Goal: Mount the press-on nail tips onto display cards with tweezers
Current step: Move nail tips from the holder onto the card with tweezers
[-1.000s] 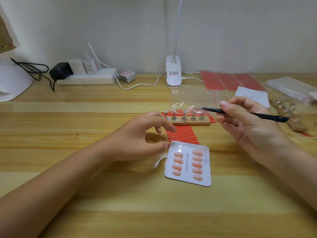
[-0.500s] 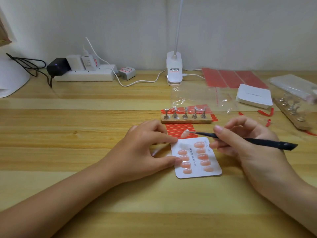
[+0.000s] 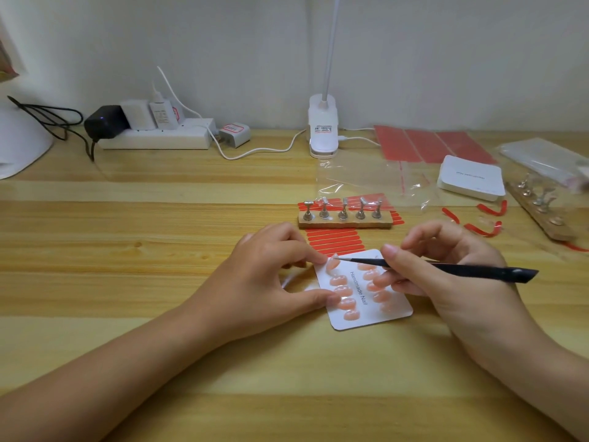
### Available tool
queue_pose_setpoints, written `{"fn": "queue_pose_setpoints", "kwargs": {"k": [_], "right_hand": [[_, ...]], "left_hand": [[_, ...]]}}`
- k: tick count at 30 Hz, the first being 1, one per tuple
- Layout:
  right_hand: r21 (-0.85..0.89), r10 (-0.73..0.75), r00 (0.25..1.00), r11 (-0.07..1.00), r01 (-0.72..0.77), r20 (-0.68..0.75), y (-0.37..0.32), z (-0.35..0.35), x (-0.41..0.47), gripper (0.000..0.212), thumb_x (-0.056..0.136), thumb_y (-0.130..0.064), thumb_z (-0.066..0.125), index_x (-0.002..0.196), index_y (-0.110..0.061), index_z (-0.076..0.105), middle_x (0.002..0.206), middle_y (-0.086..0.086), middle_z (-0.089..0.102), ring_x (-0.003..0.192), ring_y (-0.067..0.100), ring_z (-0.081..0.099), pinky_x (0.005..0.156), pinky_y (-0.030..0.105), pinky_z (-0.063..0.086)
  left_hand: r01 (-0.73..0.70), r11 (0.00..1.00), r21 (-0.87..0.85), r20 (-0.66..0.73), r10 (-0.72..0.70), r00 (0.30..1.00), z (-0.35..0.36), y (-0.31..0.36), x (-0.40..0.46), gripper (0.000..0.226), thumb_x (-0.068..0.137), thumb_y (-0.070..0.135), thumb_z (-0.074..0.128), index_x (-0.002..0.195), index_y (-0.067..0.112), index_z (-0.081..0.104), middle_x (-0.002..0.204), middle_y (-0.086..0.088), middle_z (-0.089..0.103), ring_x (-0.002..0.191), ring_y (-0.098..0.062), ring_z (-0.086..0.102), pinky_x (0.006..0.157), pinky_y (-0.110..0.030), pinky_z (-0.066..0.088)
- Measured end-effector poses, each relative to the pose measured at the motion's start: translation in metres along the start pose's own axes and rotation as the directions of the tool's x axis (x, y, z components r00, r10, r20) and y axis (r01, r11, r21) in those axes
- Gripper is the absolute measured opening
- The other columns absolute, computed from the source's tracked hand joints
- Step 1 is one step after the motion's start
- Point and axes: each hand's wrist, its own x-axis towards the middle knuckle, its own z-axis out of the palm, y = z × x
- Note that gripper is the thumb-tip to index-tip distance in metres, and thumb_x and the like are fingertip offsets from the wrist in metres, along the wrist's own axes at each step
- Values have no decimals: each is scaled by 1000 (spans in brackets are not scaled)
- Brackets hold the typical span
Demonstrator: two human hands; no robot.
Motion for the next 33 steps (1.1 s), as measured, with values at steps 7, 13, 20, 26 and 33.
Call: {"fn": "queue_pose_setpoints", "kwargs": {"k": [7, 13, 20, 26, 33], "right_hand": [[1, -1, 1000, 1000, 1, 4, 0, 0, -1, 15, 60, -20, 71, 66, -15, 58, 64, 8, 68, 56, 19, 70, 45, 15, 49], [-37, 12, 1000, 999, -12, 2, 2, -4, -1, 15, 68, -14, 71, 71, -10, 58, 63, 6, 68, 56, 18, 69, 46, 14, 49], [-101, 43, 999, 994, -42, 4, 3, -6, -1, 15, 73, -8, 73, 70, -14, 60, 64, 0, 68, 55, 16, 69, 46, 17, 50], [-49, -2, 997, 999, -1, -76, 0, -8, -2, 11, 70, -22, 71, 64, -28, 65, 66, -5, 67, 57, 12, 68, 49, 19, 53], [37, 35, 997, 999, -33, -63, -2, -6, -2, 19, 58, -32, 68, 73, -21, 62, 68, -1, 69, 62, 19, 71, 48, 20, 53]], "left_hand": [[14, 1000, 2, 6, -14, 1000, 0, 0, 0, 44, 63, 55, 66, 98, 28, 69, 89, 16, 53, 84, 3, 49, 83, -35, 43], [17, 1000, 16, 17, -17, 1000, 0, -1, 0, 49, 61, 62, 65, 97, 29, 68, 89, 16, 53, 84, 2, 50, 82, -32, 43], [12, 1000, 18, 25, -12, 1000, -1, -2, 0, 52, 60, 68, 58, 94, 29, 65, 89, 18, 52, 85, 3, 49, 82, -30, 42], [4, 996, 92, 17, -6, 1000, -1, -1, -1, 52, 59, 72, 53, 85, 27, 59, 86, 16, 52, 85, 2, 48, 80, -26, 38], [-6, 987, 159, 16, 4, 1000, 0, 2, -1, 55, 57, 76, 54, 80, 26, 53, 80, 15, 49, 81, 1, 45, 77, -21, 33]]}}
